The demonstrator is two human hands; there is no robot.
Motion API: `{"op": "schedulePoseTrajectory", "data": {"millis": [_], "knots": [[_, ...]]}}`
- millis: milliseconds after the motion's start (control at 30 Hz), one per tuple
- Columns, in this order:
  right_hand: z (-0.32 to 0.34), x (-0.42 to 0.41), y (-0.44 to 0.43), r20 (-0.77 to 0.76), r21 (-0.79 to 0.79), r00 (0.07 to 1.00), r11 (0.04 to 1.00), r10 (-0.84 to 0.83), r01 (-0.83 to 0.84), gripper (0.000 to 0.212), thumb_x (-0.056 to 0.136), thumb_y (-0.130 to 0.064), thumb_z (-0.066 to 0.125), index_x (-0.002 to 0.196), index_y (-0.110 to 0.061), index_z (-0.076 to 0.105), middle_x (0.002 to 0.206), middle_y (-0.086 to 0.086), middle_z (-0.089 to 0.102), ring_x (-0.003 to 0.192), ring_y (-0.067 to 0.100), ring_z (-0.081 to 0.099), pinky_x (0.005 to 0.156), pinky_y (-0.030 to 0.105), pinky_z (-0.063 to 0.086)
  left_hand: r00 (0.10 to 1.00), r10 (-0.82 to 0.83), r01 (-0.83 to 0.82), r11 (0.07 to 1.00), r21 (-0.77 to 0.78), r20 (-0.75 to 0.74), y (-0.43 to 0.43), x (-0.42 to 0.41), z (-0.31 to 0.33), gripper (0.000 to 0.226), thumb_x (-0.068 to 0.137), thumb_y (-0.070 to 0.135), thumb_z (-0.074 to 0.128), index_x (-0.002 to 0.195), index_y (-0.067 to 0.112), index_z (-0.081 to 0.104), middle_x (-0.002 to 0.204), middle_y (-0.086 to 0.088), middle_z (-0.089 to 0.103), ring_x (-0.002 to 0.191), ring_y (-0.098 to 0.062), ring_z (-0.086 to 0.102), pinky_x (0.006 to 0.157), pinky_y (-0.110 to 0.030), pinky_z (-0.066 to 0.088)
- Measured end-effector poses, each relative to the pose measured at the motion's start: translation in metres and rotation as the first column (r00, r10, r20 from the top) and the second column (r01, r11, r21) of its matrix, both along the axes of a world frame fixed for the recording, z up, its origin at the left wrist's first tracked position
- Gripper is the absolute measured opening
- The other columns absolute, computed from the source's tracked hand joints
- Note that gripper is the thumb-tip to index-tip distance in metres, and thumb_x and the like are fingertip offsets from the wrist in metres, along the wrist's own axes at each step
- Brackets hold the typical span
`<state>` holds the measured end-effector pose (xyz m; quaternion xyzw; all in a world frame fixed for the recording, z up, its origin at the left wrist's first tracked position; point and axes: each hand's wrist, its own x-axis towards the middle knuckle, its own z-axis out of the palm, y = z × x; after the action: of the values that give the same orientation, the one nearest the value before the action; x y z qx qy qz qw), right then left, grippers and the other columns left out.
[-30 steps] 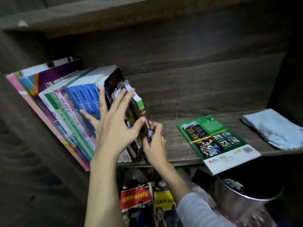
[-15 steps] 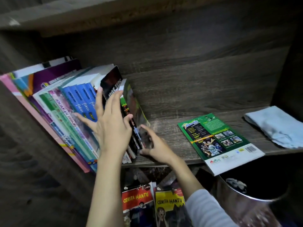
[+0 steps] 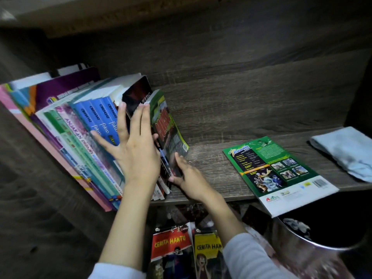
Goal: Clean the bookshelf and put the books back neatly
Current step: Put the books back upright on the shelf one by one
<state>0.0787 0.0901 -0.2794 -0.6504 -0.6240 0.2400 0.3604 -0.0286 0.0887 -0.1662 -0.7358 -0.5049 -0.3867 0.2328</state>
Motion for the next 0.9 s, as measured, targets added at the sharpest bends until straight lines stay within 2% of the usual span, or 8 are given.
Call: {"op": "schedulePoseTrajectory", "data": {"millis": [167, 333, 467, 567, 633, 733, 800, 900], "knots": [[0.005, -0.004, -0.003, 0.028, -0.081, 1.0, 0.997, -0.002, 0.004, 0.079, 0.092, -0.018, 0.055, 0.152, -0.016, 0.003, 0.159, 0.006, 0.009, 0.146, 0.021, 0.012, 0.118, 0.041, 0.018, 1.0, 0.011, -0.011, 0.999, -0.038, 0.003, -0.006, 0.005, 0.001, 0.083, 0.072, 0.006, 0.069, 0.145, 0.016, 0.033, 0.149, 0.003, 0.036, 0.144, -0.016, 0.002, 0.099, -0.071, -0.007], [0.046, 0.017, -0.03, -0.113, 0.073, 0.986, 0.988, -0.126, 0.134, 0.06, 0.089, 0.005, 0.045, 0.146, -0.009, 0.031, 0.149, 0.008, 0.036, 0.137, 0.022, 0.033, 0.11, 0.023, 0.023, 0.971, -0.087, 0.071, 0.994, 0.079, 0.224, -0.029, 0.018, 0.005, 0.076, 0.074, -0.006, 0.05, 0.145, 0.018, 0.035, 0.148, 0.006, 0.039, 0.143, -0.021, 0.021, 0.104, -0.061, -0.009], [0.068, 0.054, -0.055, -0.11, 0.198, 0.939, 0.918, -0.327, 0.343, 0.047, 0.085, 0.007, 0.045, 0.129, -0.007, 0.055, 0.134, 0.013, 0.052, 0.124, 0.025, 0.048, 0.1, 0.019, 0.03, 0.866, -0.213, 0.185, 0.977, 0.105, 0.452, -0.049, 0.041, 0.005, 0.058, 0.08, 0.001, 0.038, 0.134, 0.018, 0.048, 0.137, 0.002, 0.051, 0.131, -0.021, 0.041, 0.107, -0.045, 0.023], [0.074, 0.086, -0.073, -0.114, 0.182, 0.841, 0.821, -0.529, 0.541, 0.04, 0.085, 0.002, 0.046, 0.121, -0.007, 0.061, 0.126, 0.014, 0.058, 0.117, 0.029, 0.053, 0.096, 0.029, 0.037, 0.805, -0.202, 0.325, 0.937, -0.129, 0.557, -0.06, 0.062, 0.001, 0.039, 0.09, 0.006, 0.038, 0.125, 0.016, 0.053, 0.125, -0.006, 0.055, 0.115, -0.026, 0.05, 0.093, -0.038, 0.038], [0.072, 0.106, -0.087, -0.011, 0.11, 0.775, 0.769, -0.632, 0.629, 0.038, 0.086, -0.003, 0.047, 0.122, -0.006, 0.059, 0.126, 0.016, 0.057, 0.118, 0.032, 0.051, 0.097, 0.035, 0.039, 0.832, -0.093, 0.356, 0.846, -0.396, 0.547, -0.068, 0.079, -0.007, 0.03, 0.093, 0.011, 0.042, 0.119, 0.014, 0.056, 0.121, -0.01, 0.056, 0.111, -0.029, 0.052, 0.087, -0.035, 0.04], [0.063, 0.132, -0.106, 0.277, -0.077, 0.65, 0.658, -0.707, 0.749, 0.042, 0.09, -0.021, 0.05, 0.129, -0.005, 0.051, 0.136, 0.016, 0.046, 0.127, 0.034, 0.04, 0.102, 0.039, 0.034, 0.911, -0.003, 0.334, 0.591, -0.734, 0.411, -0.081, 0.103, -0.022, 0.029, 0.095, 0.019, 0.041, 0.114, 0.012, 0.062, 0.12, -0.016, 0.059, 0.113, -0.033, 0.054, 0.09, -0.035, 0.043], [0.058, 0.144, -0.118, 0.394, -0.197, 0.593, 0.565, -0.702, 0.801, 0.053, 0.092, -0.034, 0.048, 0.137, -0.008, 0.04, 0.143, 0.015, 0.034, 0.132, 0.036, 0.03, 0.106, 0.043, 0.027, 0.943, -0.007, 0.305, 0.419, -0.855, 0.333, -0.088, 0.117, -0.032, 0.033, 0.096, 0.022, 0.041, 0.119, 0.006, 0.058, 0.125, -0.022, 0.056, 0.117, -0.035, 0.052, 0.095, -0.036, 0.042], [0.05, 0.155, -0.125, 0.436, -0.302, 0.59, 0.507, -0.68, 0.807, 0.068, 0.09, -0.047, 0.05, 0.143, -0.01, 0.028, 0.147, 0.013, 0.024, 0.135, 0.035, 0.022, 0.107, 0.045, 0.023, 0.968, -0.019, 0.241, 0.325, -0.914, 0.249, -0.092, 0.129, -0.047, 0.036, 0.095, 0.021, 0.042, 0.12, -0.001, 0.054, 0.128, -0.025, 0.053, 0.118, -0.036, 0.052, 0.096, -0.037, 0.043]]}}
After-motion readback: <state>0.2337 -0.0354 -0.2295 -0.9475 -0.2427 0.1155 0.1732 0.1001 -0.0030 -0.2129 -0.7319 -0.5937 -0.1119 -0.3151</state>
